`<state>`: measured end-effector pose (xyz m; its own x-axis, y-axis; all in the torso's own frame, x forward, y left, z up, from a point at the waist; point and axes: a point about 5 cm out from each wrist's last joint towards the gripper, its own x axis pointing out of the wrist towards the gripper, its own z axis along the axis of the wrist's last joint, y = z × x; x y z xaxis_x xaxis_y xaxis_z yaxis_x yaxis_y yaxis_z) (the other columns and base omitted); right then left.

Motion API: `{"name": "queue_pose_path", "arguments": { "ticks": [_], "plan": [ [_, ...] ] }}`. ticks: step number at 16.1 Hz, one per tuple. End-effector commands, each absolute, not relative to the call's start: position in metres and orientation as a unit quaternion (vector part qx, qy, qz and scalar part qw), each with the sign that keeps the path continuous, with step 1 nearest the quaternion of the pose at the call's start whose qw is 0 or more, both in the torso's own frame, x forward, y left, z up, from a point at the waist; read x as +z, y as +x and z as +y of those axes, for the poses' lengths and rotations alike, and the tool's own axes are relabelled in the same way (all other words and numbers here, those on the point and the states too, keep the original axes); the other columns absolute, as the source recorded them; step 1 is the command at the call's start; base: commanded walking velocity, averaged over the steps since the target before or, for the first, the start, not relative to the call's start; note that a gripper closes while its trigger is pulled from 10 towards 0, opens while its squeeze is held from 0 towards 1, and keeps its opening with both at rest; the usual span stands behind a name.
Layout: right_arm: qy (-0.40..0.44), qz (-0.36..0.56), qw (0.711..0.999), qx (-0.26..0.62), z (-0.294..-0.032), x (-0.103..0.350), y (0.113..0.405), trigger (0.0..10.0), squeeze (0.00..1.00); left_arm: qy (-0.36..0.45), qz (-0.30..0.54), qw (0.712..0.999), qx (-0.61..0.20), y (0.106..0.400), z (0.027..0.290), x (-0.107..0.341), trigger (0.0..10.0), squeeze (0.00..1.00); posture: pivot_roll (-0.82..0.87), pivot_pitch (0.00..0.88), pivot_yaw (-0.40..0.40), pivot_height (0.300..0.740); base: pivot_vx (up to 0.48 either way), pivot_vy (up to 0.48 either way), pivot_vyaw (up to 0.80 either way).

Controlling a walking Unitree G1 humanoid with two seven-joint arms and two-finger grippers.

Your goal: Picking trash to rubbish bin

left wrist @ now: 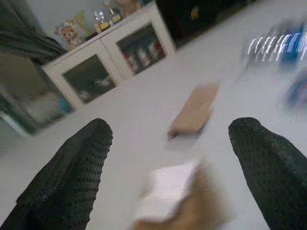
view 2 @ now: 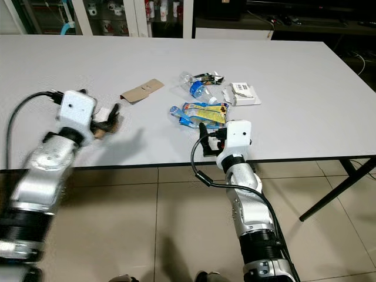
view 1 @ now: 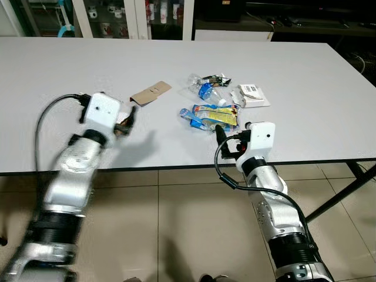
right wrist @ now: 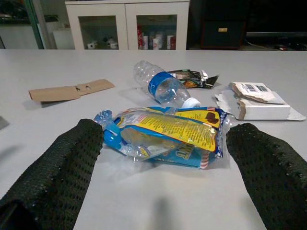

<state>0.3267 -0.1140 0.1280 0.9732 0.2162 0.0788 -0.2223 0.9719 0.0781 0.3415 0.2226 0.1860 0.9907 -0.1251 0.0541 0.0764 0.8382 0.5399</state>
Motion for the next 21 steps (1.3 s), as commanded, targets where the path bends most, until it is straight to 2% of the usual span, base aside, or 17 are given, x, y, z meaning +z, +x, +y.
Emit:
{"name": "queue_pose_path", "arguments": {
  "ticks": [1,3,4,9,14,15,21],
  "plan": [
    [0.047,-0.036,0.993,0.105,-0.118,0.130,0.327,10.0,0.00,0.318,-0.043,0.945,-0.061,0.342,0.226,0.188,10.0,0.00,-0.01,0.055,-0.055,0.740,0.000,0.000,0.00],
    [0.047,-0.033,0.993,0.106,-0.118,0.128,0.326,10.0,0.00,0.399,0.011,0.911,-0.102,0.336,0.242,0.177,10.0,0.00,-0.01,0.056,-0.055,0.740,0.000,0.000,0.00],
    [0.047,-0.033,0.993,0.107,-0.118,0.128,0.326,10.0,0.00,0.410,0.022,0.907,-0.097,0.335,0.248,0.177,10.0,0.00,-0.01,0.059,-0.055,0.740,0.000,0.000,0.00],
    [0.048,-0.029,0.992,0.111,-0.117,0.126,0.326,10.0,0.00,0.395,0.055,0.904,-0.155,0.324,0.255,0.177,10.0,0.00,0.00,0.065,-0.062,0.740,0.000,0.000,0.00],
    [0.049,-0.026,0.992,0.115,-0.116,0.125,0.326,10.0,0.00,0.383,0.069,0.902,-0.189,0.315,0.251,0.182,10.0,0.00,0.00,0.065,-0.063,0.740,0.000,0.000,0.00],
    [0.049,-0.025,0.992,0.116,-0.116,0.125,0.326,10.0,0.00,0.387,0.082,0.895,-0.208,0.312,0.248,0.179,10.0,0.00,0.00,0.066,-0.062,0.740,0.000,0.000,0.00],
    [0.051,-0.024,0.991,0.117,-0.116,0.126,0.327,10.0,0.00,0.434,0.137,0.868,-0.201,0.308,0.246,0.157,10.0,0.00,0.00,0.060,-0.063,0.740,0.000,0.000,0.00]
  ]
}}
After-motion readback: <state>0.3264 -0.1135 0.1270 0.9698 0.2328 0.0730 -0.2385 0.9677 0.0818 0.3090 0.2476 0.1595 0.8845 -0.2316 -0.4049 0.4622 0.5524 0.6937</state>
